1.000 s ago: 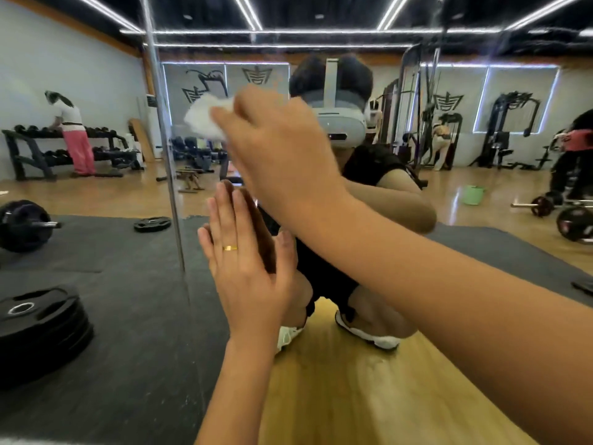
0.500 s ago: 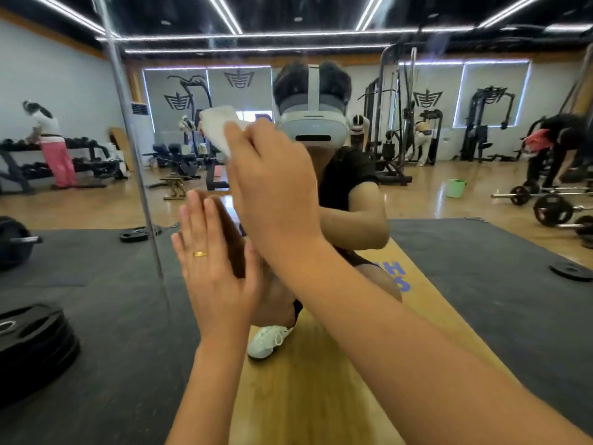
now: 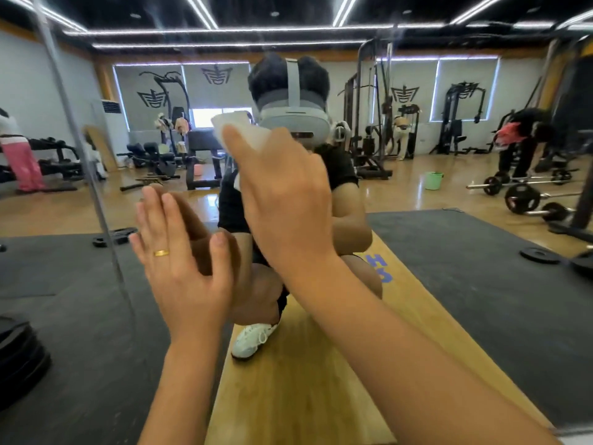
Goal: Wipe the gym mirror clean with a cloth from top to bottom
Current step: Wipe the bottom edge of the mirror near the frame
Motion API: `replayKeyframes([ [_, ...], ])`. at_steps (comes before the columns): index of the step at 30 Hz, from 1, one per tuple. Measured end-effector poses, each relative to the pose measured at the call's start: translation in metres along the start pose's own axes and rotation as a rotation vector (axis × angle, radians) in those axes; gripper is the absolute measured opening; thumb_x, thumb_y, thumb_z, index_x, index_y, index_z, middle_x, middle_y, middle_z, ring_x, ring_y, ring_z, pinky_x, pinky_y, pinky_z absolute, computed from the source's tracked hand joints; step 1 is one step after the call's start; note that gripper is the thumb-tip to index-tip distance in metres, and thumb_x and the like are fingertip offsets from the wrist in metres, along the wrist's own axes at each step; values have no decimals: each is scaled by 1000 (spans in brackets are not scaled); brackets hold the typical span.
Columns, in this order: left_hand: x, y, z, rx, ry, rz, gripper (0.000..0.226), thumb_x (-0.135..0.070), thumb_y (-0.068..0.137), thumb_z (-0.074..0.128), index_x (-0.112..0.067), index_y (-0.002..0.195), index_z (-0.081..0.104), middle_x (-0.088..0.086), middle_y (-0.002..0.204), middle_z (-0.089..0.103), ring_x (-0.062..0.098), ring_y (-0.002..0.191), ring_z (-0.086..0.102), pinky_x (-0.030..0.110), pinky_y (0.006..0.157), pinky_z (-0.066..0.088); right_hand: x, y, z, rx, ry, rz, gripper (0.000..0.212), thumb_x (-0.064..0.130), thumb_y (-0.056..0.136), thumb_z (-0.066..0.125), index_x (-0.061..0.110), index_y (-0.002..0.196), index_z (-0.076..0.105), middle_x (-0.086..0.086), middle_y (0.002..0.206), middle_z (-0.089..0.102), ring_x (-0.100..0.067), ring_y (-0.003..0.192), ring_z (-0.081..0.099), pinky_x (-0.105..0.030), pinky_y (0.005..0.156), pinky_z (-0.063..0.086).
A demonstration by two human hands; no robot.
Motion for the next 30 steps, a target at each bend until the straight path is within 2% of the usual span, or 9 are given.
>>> replayKeyframes([
  [4, -2, -1, 1, -19, -5, 1, 69, -33, 102, 47, -5, 161, 22, 13, 169, 14, 23, 158, 6, 43, 128, 0, -65, -8, -36, -118, -98, 49, 42, 1, 89, 67, 13, 128, 73, -17, 81, 57, -30, 63, 50, -43, 56, 46],
  [9, 0, -1, 2, -30, 12, 13, 69, -29, 101, 48, -3, 160, 23, 16, 169, 15, 24, 157, 6, 41, 128, -1, -88, -11, -44, -237, -8, 295, 42, -1, 91, 63, 9, 132, 70, -22, 94, 58, -34, 73, 56, -53, 63, 54],
  [13, -2, 1, 3, -39, 8, 14, 69, -29, 101, 48, -1, 160, 24, 21, 168, 17, 29, 157, 8, 36, 127, -4, -39, -16, -16, -67, 53, 77, 38, 0, 92, 67, 7, 129, 71, -18, 92, 61, -32, 70, 55, -49, 60, 47],
  [15, -2, 1, 4, -39, 17, 18, 69, -29, 101, 47, -1, 160, 24, 21, 168, 17, 32, 157, 9, 36, 127, -4, -48, -12, -21, -31, 23, 0, 38, 1, 92, 66, 7, 129, 71, -18, 92, 63, -33, 70, 56, -48, 61, 47],
  [19, -1, 0, 3, -45, 13, 26, 68, -31, 102, 46, -1, 159, 24, 23, 167, 19, 37, 157, 11, 35, 127, -4, -100, -1, -48, -175, -89, 133, 39, 1, 92, 64, 6, 131, 70, -20, 95, 63, -33, 74, 58, -43, 66, 49],
  [21, -3, 0, 2, -33, 2, 28, 67, -31, 103, 45, 0, 159, 25, 23, 167, 19, 39, 156, 11, 35, 127, -5, -108, 2, -50, -232, -62, 227, 38, 0, 94, 62, 5, 131, 69, -20, 96, 62, -32, 75, 58, -48, 67, 53],
  [24, -15, 1, -1, -45, -24, 40, 62, -20, 102, 49, 3, 157, 30, 25, 165, 22, 38, 155, 13, 60, 127, 3, -94, -3, -42, -195, 31, 243, 40, 1, 95, 58, 4, 134, 67, -21, 98, 60, -33, 75, 57, -52, 65, 54],
  [26, -40, 1, 1, -54, -86, 146, 57, -16, 103, 48, 7, 153, 35, 25, 162, 27, 32, 155, 16, 74, 118, 15, -93, -9, -43, -118, 43, 198, 40, 4, 96, 59, 5, 135, 66, -20, 99, 61, -35, 72, 56, -52, 64, 52],
  [30, -108, -3, 22, 20, -160, 336, 56, -17, 101, 46, 6, 151, 35, 17, 160, 31, 31, 153, 23, 66, 123, 11, -120, -16, -68, 9, -84, 68, 38, 7, 96, 60, 6, 133, 68, -20, 99, 63, -35, 73, 58, -39, 67, 44],
])
Point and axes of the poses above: each hand's wrist, its own y-axis towards the middle knuckle, its own z-axis out of the palm, x = y × z, the point moved 4 cm from there along y, towards the middle knuckle
